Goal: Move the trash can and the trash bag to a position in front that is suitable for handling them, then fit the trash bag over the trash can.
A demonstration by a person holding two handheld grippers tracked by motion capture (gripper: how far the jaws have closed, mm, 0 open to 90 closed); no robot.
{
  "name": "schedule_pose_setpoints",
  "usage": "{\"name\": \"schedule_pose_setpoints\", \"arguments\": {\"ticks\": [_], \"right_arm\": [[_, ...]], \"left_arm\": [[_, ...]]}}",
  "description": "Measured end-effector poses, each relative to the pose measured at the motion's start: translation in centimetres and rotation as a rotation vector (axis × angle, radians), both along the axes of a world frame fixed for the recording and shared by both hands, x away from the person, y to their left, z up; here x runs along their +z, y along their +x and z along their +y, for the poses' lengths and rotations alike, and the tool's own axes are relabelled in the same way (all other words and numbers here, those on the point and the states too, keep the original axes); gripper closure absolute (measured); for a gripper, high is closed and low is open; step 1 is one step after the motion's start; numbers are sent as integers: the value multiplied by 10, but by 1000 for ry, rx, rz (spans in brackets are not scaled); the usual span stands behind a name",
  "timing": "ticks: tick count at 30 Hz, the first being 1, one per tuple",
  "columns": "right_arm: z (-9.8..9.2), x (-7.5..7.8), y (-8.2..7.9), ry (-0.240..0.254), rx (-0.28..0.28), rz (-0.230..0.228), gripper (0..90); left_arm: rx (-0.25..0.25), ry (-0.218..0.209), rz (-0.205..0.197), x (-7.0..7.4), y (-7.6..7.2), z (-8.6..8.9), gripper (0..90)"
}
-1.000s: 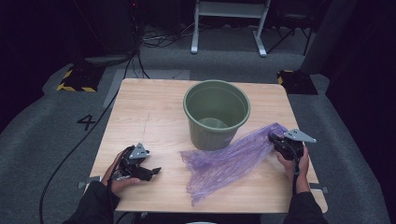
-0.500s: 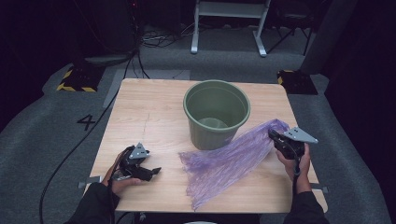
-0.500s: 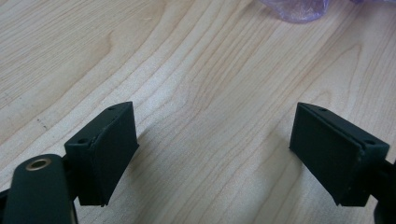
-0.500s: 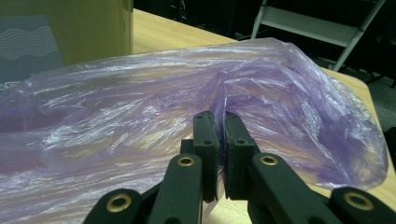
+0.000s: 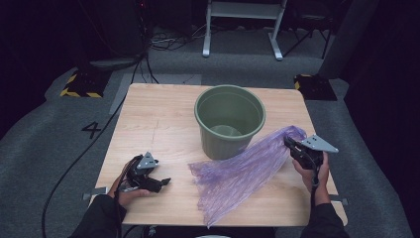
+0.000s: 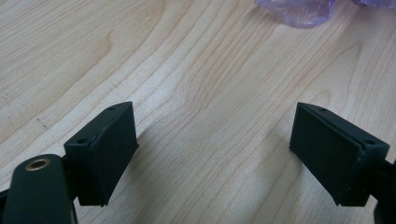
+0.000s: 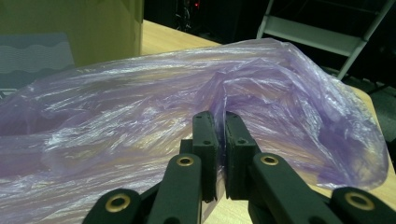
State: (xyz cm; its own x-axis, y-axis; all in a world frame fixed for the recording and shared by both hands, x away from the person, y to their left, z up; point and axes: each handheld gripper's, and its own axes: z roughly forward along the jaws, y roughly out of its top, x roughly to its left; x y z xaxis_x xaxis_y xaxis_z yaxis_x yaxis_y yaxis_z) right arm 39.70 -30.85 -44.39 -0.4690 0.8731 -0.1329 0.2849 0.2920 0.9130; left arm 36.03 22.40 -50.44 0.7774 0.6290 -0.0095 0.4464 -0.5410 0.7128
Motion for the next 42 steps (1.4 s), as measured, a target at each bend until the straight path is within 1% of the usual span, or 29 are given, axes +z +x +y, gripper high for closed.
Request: {"name": "schedule_pose_setpoints", "arguments": {"ticks": [9, 12, 18, 24, 32, 33, 35, 36, 37, 39, 41, 42], "right_arm": [[4, 6, -3, 18, 15, -27, 849], [6, 8, -3, 16, 29, -36, 849], [10, 11, -5, 8, 37, -51, 851], [14, 15, -6, 14, 44, -66, 851], [22, 22, -8, -15, 57, -98, 855], [24, 23, -8, -26, 59, -102, 858], [26, 24, -8, -31, 63, -108, 858], [26, 25, -8, -35, 64, -108, 858], [28, 25, -8, -42, 60, -112, 858], [28, 26, -9, -46, 60, -115, 858], [30, 27, -10, -50, 59, -123, 857], [30, 27, -10, -50, 60, -122, 857]], "left_arm": [[-1, 0, 2, 0, 0, 0, 144], [0, 0, 2, 0, 0, 0, 144], [-3, 0, 1, 0, 0, 0, 144], [-1, 1, 2, 0, 0, 0, 144], [2, 2, 0, 0, 0, 0, 143], [3, 0, 2, 0, 0, -1, 143], [13, 12, 22, 3, 0, -2, 149], [8, -1, 39, 5, 1, -3, 159], [2, -16, 48, 6, 1, -3, 173], [-12, -63, 43, 13, -1, -5, 169], [-30, -88, 8, 25, -4, -9, 171], [-39, -110, -7, 32, -6, -13, 172]]}}
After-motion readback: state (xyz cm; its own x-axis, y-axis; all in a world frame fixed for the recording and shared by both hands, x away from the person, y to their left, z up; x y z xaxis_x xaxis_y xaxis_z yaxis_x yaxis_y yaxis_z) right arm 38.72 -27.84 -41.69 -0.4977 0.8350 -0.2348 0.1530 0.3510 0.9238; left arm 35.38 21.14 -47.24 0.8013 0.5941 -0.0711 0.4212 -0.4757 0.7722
